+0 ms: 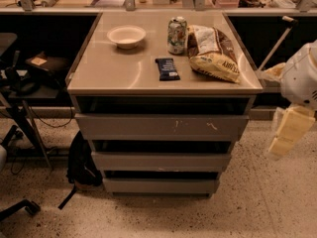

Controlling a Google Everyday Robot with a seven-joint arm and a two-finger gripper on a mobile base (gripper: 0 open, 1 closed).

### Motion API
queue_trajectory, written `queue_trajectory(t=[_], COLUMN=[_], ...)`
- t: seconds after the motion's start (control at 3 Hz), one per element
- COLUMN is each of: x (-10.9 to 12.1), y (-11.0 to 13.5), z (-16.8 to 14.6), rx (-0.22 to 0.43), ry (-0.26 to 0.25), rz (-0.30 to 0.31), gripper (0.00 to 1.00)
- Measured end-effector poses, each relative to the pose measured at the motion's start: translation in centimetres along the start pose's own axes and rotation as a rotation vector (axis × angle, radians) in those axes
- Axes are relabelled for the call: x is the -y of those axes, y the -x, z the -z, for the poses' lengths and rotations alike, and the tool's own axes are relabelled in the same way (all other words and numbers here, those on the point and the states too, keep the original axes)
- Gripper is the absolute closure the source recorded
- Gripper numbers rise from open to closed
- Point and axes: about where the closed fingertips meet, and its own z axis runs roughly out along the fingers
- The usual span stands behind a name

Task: Open top drawer

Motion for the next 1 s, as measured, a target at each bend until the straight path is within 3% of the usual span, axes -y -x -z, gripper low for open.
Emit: queue_trajectory(t=[0.33,0.67,1.0], x=[-1.1,-1.2,1.3], y=[-2.3,-4.2,-4.2], z=[-5.4,-11.8,-17.6], rx=[0.025,0.017,0.021], ry=[0.043,0.055,0.038], rz=[-0.013,-0.026,-0.037], gripper=[0.00,0.00,0.00])
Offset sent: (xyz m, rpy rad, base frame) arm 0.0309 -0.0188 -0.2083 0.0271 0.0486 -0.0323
